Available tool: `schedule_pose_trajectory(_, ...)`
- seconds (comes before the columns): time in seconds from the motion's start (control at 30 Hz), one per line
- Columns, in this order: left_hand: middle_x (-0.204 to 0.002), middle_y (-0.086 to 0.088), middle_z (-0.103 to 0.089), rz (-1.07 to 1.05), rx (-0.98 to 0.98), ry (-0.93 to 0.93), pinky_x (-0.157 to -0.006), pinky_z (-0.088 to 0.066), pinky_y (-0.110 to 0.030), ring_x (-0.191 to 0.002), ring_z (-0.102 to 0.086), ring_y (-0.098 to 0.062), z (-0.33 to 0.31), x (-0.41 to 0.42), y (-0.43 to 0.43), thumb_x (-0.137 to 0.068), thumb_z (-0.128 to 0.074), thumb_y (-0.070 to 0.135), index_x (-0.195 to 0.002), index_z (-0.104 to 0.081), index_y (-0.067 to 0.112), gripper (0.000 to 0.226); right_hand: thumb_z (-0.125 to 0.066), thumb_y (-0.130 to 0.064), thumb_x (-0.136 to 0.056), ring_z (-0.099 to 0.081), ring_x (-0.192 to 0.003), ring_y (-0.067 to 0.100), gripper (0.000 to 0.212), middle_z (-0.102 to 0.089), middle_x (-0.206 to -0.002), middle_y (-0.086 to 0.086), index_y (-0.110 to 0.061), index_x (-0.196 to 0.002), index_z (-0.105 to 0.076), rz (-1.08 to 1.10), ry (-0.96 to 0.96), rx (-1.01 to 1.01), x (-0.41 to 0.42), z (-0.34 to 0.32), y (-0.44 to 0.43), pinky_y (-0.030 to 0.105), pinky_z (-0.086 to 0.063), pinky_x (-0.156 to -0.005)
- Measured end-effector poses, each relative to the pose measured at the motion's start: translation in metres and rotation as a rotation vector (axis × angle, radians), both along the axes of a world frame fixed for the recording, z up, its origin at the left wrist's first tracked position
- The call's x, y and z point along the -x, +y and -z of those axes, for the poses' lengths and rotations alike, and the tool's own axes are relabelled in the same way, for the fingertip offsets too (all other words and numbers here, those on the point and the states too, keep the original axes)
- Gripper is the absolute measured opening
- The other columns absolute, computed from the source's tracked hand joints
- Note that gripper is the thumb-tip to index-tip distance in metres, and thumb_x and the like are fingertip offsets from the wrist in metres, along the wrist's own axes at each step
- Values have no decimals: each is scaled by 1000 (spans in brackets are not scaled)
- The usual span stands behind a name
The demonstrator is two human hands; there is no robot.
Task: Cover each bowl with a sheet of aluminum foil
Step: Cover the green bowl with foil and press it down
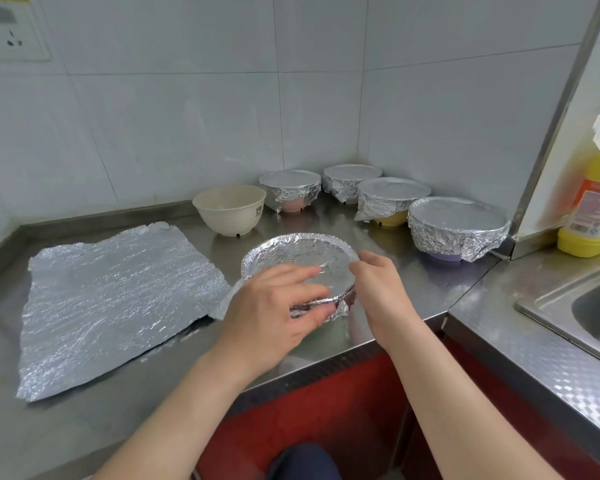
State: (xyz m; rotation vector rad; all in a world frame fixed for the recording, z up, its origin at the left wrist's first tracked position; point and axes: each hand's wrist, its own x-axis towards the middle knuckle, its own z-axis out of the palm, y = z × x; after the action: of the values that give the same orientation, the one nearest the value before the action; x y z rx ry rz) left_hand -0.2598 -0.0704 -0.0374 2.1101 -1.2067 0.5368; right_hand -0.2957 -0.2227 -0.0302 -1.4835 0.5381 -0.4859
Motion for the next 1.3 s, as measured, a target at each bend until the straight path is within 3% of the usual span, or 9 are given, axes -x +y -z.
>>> schedule_pose_trajectory(0.1, -108, 11, -71, 33, 28, -80, -92, -46, -26, -105, -60, -9, 7, -4, -2, -86, -58, 44, -93, -77, 26, 27, -46, -11, -89, -52, -87, 17, 47, -56, -123, 0, -8, -135, -49, -9, -32, -3, 9, -4, 6, 28, -48, -80)
schedule_pose_trajectory(0.17, -101, 12, -73, 23, 38, -129, -92, -46, -27, -106, -62, -10, 9, -4, -5, -88, -57, 39, -91, -77, 24, 25, -46, -10, -94, -35, -115, 8, 42, -50, -111, -3, -8, -136, -47, -8, -62, -56, 10, 3, 4, 21, -41, -73)
schedule_pose_trajectory(0.2, -99, 13, -73, 12, 41, -140, -90, -47, -30, -107, -63, -11, 10, -2, -8, -89, -57, 37, -90, -76, 23, 24, -46, -12, -95, -30, -80, 8, 38, -48, -105, -2, -7, -132, -49, 1, -67, -76, 8, 7, 4, 22, -40, -77)
schedule_pose_trajectory(0.23, -96, 14, -73, 5, 36, -146, -87, -49, -31, -106, -63, -12, 10, 0, -12, -89, -56, 36, -87, -76, 22, 24, -46, -15, -96, -52, -94, 10, 36, -50, -105, 1, -7, -130, -50, 11, -69, -95, 8, 9, 6, 24, -41, -85)
schedule_pose_trajectory(0.37, -93, 10, -72, -15, -37, -134, -85, -52, -34, -111, -61, -13, 10, 12, -31, -92, -53, 31, -82, -72, 18, 25, -44, -18, -97, -36, -135, 14, 56, -34, -152, -1, -16, -151, -27, 79, -99, -146, 9, 9, 15, 29, -34, -107)
schedule_pose_trajectory(0.8, -161, 0, -5, -363, -141, 483, -117, -8, -38, -147, 1, -15, -23, -36, -12, -92, -50, 32, -143, -37, 32, 53, -37, -19, -101, -27, -142, 12, 50, -29, -156, -7, -20, -151, -28, 137, -121, -81, 1, 0, 12, 34, -23, -117)
schedule_pose_trajectory(0.97, -158, 3, -20, -271, -117, 463, -115, -16, -36, -144, -15, -15, -21, -42, -9, -94, -49, 26, -140, -42, 30, 46, -41, -14, -100, -41, -133, 12, 47, -41, -149, -7, -18, -146, -37, 68, -76, -59, 12, -4, 7, 34, -35, -112)
schedule_pose_trajectory(1.13, -129, 4, -55, -306, 149, 203, -98, -21, -9, -124, -45, -13, -26, -54, -5, -93, -53, 11, -112, -69, 18, 26, -54, -4, -86, -55, -84, 7, 25, -69, -96, 12, -4, -107, -68, 103, -5, 73, 39, -10, -18, 27, -42, -75)
schedule_pose_trajectory(1.3, -136, -1, -51, -377, 143, 253, -104, -31, -27, -129, -43, -21, -15, -43, -4, -92, -56, 21, -121, -63, 18, 30, -52, -6, -91, -56, -108, 7, 29, -64, -115, -8, -25, -109, -64, 39, -9, 127, 34, -19, -29, 28, -44, -96)
